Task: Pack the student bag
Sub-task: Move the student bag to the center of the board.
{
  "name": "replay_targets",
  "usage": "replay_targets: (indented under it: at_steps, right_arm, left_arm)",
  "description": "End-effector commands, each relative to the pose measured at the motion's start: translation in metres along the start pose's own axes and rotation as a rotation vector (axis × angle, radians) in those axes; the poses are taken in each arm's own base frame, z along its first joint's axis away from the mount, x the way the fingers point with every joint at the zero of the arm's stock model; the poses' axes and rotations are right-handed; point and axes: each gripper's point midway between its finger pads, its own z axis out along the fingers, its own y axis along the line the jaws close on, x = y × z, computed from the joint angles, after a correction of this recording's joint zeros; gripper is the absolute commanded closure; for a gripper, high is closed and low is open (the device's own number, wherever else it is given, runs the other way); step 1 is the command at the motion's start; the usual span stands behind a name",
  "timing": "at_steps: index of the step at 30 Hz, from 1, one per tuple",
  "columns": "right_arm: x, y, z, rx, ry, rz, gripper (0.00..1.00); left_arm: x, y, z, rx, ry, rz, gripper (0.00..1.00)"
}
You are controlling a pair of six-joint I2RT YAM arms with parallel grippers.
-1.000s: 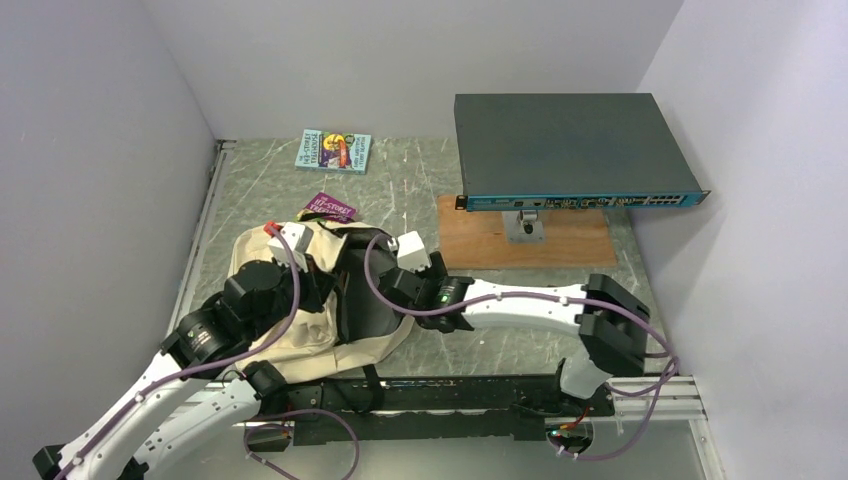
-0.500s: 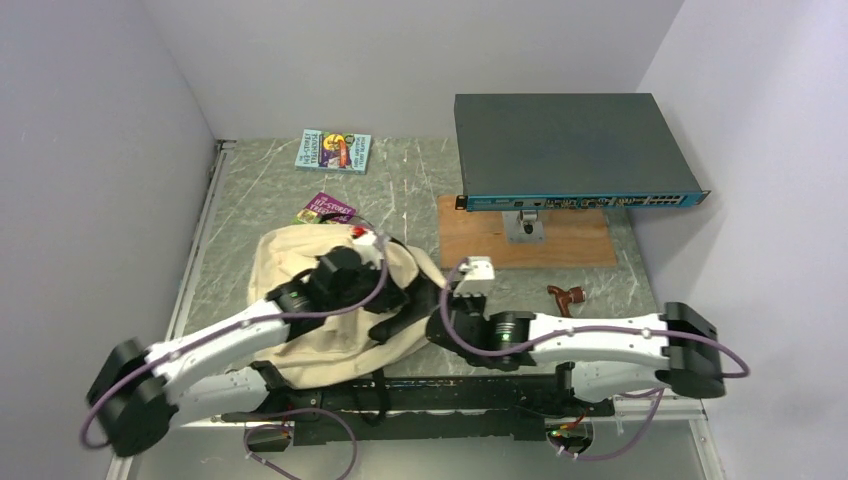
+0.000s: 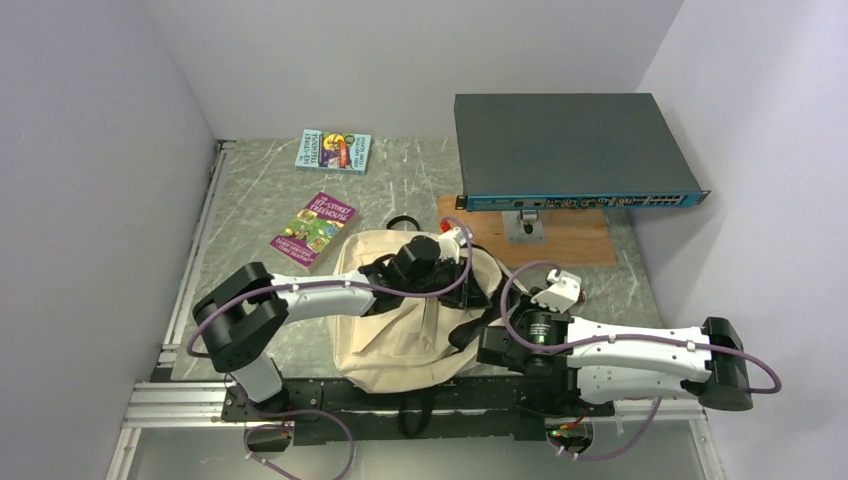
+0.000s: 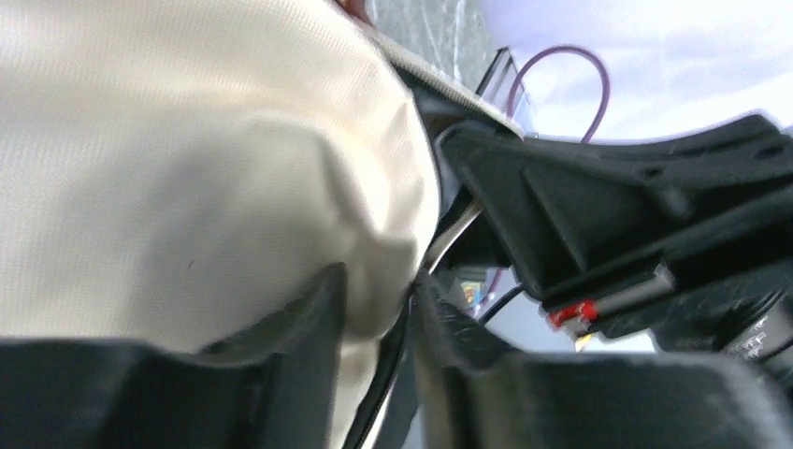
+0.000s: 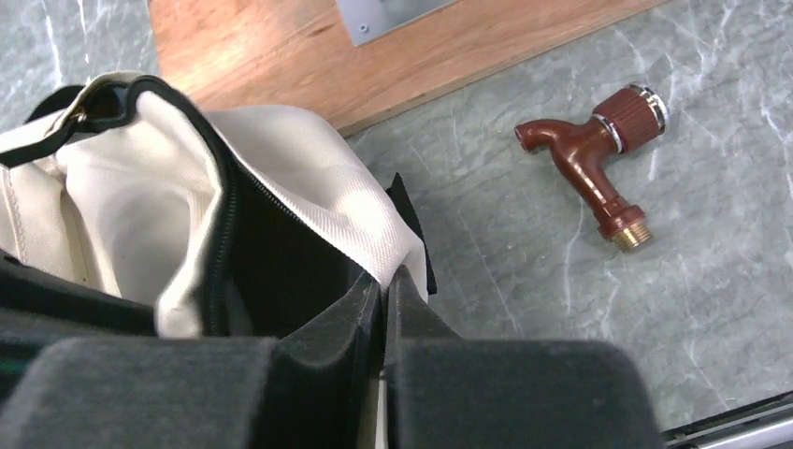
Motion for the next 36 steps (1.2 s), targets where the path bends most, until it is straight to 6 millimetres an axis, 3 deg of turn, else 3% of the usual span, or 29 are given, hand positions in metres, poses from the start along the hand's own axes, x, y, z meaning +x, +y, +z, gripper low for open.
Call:
replay_targets:
  at_steps: [1,3,5,9,14,19,22,25,27,28,29,31,33,36]
  right_arm:
    - [-0.037,0.006,-0.002,-0.051,-0.124,-0.023,0.87]
    - [-0.043,0.026,-0.008,-0.111,-0.118,-0.093,0.68]
    - [-0.049,0.039,-0.014,-0.163,-0.100,-0.131,0.48]
    - [-0.063,0.056,-0.028,-0.278,-0.076,-0.194,0.26]
    - [-0.084,0.090,-0.047,-0.446,-0.100,-0.346,0.15]
    - [-0.096,0.162,-0.078,-0.674,-0.117,-0.452,0.07]
    - [-0.093,0.218,-0.098,-0.813,-0.094,-0.457,0.06]
    - [-0.070,0.276,-0.107,-0.960,0.008,-0.445,0.06]
    - [-0.051,0.312,-0.101,-0.992,0.095,-0.424,0.07]
    - [-0.030,0.329,-0.093,-0.981,0.148,-0.440,0.08]
    - [-0.024,0.345,-0.091,-0.981,0.174,-0.431,0.09]
    - [-0.006,0.371,-0.084,-0.974,0.219,-0.431,0.10]
    - [0.010,0.395,-0.075,-0.975,0.259,-0.430,0.10]
    - [0.031,0.420,-0.056,-0.973,0.315,-0.426,0.11]
  left_arm:
    - [-0.009,-0.014,-0.030,0.039,-0.059,0.047,0.47]
    - [-0.012,-0.003,-0.052,-0.033,-0.088,0.069,0.31]
    - [-0.021,0.013,-0.080,-0.116,-0.120,0.084,0.23]
    - [-0.043,0.045,-0.149,-0.254,-0.189,0.091,0.02]
    - [-0.092,0.099,-0.249,-0.548,-0.344,0.043,0.00]
    - [-0.128,0.152,-0.319,-0.732,-0.393,-0.180,0.00]
    - [-0.154,0.181,-0.344,-0.695,-0.473,-0.286,0.00]
    - [-0.179,0.221,-0.369,-0.722,-0.567,-0.377,0.00]
    - [-0.187,0.253,-0.384,-0.835,-0.544,-0.408,0.00]
    - [-0.187,0.275,-0.387,-0.895,-0.496,-0.431,0.00]
    - [-0.194,0.282,-0.394,-0.940,-0.476,-0.406,0.00]
    - [-0.198,0.315,-0.394,-0.990,-0.416,-0.397,0.00]
    - [-0.201,0.335,-0.380,-0.938,-0.370,-0.377,0.01]
    - [-0.201,0.354,-0.363,-0.865,-0.285,-0.392,0.04]
